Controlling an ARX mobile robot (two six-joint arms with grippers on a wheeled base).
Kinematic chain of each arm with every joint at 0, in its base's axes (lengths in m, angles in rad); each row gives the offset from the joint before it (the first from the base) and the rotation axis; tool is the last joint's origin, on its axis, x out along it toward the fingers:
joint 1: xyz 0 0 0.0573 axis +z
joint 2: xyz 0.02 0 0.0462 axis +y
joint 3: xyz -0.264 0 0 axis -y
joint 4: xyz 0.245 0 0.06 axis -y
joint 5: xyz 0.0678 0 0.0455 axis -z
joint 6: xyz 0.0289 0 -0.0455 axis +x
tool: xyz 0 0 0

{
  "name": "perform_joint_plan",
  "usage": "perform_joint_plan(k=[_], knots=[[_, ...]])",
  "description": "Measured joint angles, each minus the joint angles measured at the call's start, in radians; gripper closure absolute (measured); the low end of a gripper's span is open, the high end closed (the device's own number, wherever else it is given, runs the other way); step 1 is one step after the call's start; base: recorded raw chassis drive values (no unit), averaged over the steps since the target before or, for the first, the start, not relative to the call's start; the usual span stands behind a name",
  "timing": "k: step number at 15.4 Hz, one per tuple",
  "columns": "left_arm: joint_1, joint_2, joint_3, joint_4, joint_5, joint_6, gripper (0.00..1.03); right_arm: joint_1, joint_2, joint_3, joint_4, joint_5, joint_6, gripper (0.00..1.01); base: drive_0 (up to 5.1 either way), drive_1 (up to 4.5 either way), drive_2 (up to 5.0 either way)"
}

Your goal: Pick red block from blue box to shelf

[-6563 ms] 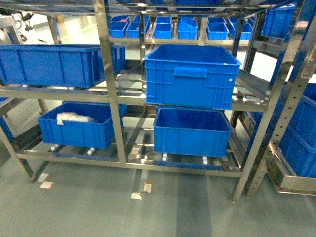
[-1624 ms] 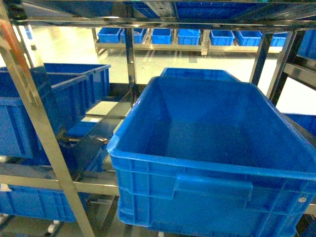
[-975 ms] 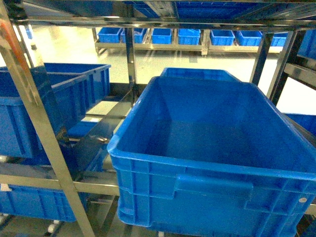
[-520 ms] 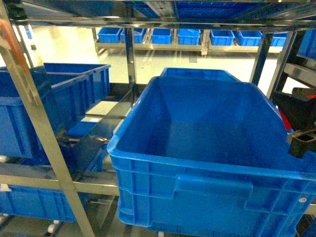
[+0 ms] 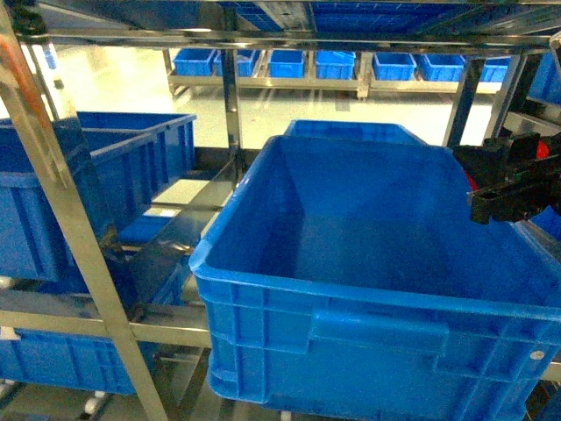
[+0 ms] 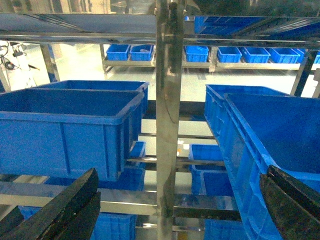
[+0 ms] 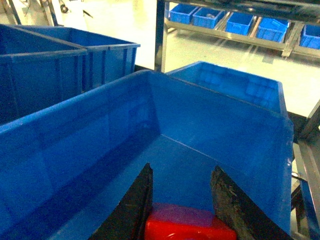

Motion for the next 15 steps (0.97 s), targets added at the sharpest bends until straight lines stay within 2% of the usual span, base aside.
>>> perform_joint_plan(k=[4,6,9,12,15], knots=[[0.0,0.0,0.0,0.0,0.0,0.0,0.05,0.016,0.018,0.007,-0.015,-0.032,-0.012,0.71,0.0,0.0,0.0],[0.0,0.0,0.0,0.0,0.0,0.0,0.05,0.034,0.013,-0.005,0.007,-0.031,-0.014,0.43,0.0,0.0,0.0],[0.0,0.0,0.0,0.0,0.0,0.0,0.05,0.034,0.013,-0.013,0.021,-0.031,-0.013,0.04,0.0,0.0,0.0],[0.0,0.0,0.0,0.0,0.0,0.0,0.05,0.033,-0.016,-0.061,0.033,-0.032,0.002,0.03,0.0,0.0,0.0],[0.0,0.0,0.0,0.0,0.0,0.0,0.05,0.017,-0.189,-0.2,0.063,-0.046,0.017,0.03,0.0,0.0,0.0]])
